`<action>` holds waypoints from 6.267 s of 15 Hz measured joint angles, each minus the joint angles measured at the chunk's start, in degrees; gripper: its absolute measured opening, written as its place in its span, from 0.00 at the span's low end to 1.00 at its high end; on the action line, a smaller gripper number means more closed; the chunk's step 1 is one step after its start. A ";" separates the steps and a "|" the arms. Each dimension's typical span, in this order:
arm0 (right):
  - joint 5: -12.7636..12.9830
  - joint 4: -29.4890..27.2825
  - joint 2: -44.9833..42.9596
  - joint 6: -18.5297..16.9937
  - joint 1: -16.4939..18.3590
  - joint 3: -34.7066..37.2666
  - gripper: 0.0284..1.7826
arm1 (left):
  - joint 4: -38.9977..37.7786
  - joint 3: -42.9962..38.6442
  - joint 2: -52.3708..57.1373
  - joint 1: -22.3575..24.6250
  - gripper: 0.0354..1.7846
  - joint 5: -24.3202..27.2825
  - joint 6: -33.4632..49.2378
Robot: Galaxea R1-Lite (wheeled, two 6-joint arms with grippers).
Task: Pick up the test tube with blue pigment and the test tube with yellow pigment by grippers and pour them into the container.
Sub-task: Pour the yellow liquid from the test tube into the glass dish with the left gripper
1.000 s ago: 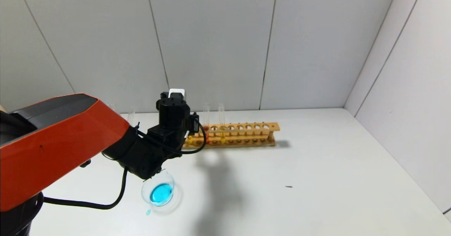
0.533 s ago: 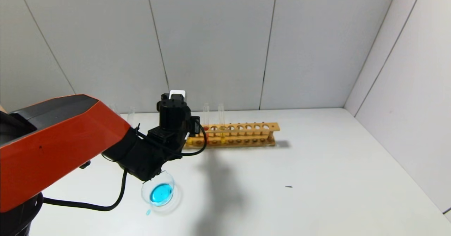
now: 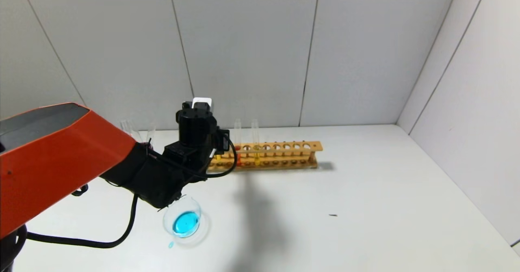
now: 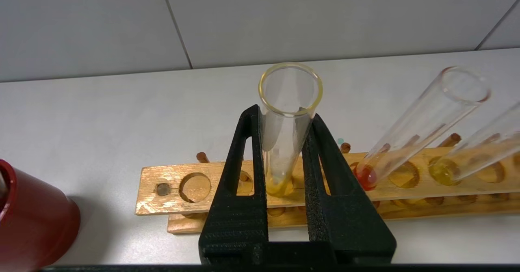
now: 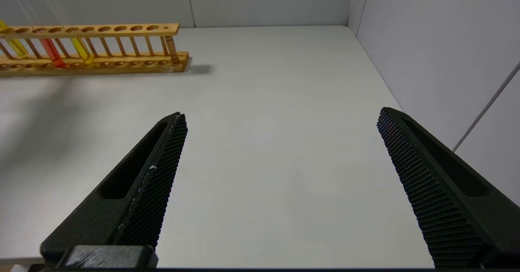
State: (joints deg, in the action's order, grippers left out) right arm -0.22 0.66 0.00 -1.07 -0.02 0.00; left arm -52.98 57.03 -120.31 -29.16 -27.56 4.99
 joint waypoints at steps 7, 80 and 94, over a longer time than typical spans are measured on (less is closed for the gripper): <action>-0.02 0.00 0.00 0.00 0.00 0.00 0.96 | 6.95 2.43 5.56 -1.46 0.15 0.00 -0.06; -0.02 0.00 0.00 0.00 0.02 0.00 0.96 | 89.03 4.83 12.46 -1.73 0.15 -2.54 -31.16; -0.02 0.00 0.00 0.00 0.00 0.00 0.96 | 97.90 11.63 5.89 -3.19 0.15 -4.57 -31.59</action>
State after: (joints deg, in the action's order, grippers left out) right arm -0.24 0.66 0.00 -1.07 -0.02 0.00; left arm 44.92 68.66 -114.42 -32.35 -32.13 -26.60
